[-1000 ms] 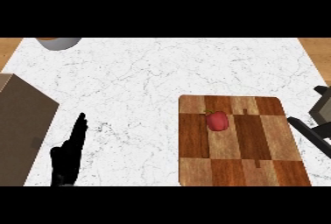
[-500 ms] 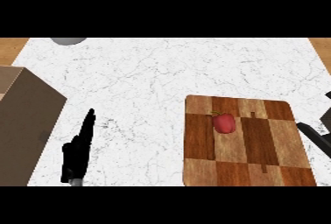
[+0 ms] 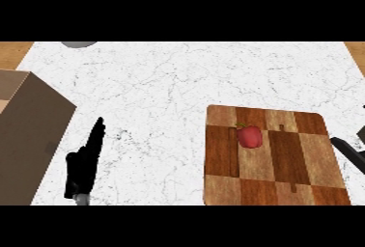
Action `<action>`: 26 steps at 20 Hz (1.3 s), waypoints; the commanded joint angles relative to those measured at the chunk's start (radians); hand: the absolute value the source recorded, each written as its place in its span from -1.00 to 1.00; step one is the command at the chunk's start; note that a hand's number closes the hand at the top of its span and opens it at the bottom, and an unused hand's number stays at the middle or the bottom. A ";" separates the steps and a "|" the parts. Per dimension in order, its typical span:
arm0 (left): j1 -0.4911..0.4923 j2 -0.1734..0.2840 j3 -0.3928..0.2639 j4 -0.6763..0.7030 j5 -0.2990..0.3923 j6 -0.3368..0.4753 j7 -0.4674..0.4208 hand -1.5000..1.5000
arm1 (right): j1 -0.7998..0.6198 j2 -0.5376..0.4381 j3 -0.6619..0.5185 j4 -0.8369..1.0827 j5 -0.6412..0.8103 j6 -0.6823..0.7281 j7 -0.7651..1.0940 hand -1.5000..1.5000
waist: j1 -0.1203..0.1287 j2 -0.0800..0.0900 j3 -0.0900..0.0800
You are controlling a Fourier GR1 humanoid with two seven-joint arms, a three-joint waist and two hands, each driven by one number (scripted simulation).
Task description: Pick the squash from the cutting board and place it in the tiered basket
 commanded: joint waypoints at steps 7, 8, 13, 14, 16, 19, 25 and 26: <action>0.012 -0.031 -0.025 0.030 -0.022 -0.006 0.015 0.00 | -0.053 0.065 0.299 0.078 0.037 -0.202 -0.060 1.00 | 0.005 0.005 -0.002; -0.018 -0.017 0.003 0.064 -0.013 -0.017 0.006 0.00 | -0.100 0.028 0.325 0.131 0.024 -0.197 -0.086 1.00 | 0.013 0.008 -0.003; 0.005 -0.027 0.008 0.084 -0.009 -0.018 -0.033 0.00 | -0.176 0.180 0.324 0.147 -0.052 -0.277 -0.034 1.00 | 0.006 0.005 -0.003; -0.018 -0.023 0.016 0.115 -0.015 -0.017 -0.036 0.00 | -0.216 0.192 0.331 0.132 -0.094 -0.283 0.020 -1.00 | 0.013 0.007 -0.003; -0.010 -0.039 -0.011 0.068 -0.037 0.005 -0.003 0.00 | -0.276 0.222 0.362 0.152 -0.111 -0.307 0.038 -1.00 | 0.020 0.007 -0.003; 0.027 -0.013 0.021 0.060 -0.010 -0.018 -0.013 0.00 | -0.287 0.305 0.340 0.123 -0.110 -0.375 0.006 -1.00 | -0.013 -0.002 -0.002; 0.024 -0.025 0.024 0.047 -0.010 -0.015 -0.005 0.00 | -0.399 0.313 0.267 0.220 -0.123 -0.460 -0.050 -1.00 | -0.021 -0.003 -0.002; 0.012 -0.001 0.038 0.016 -0.006 -0.021 0.035 0.00 | -0.424 0.288 0.265 0.220 -0.093 -0.506 -0.059 -1.00 | -0.016 -0.002 -0.002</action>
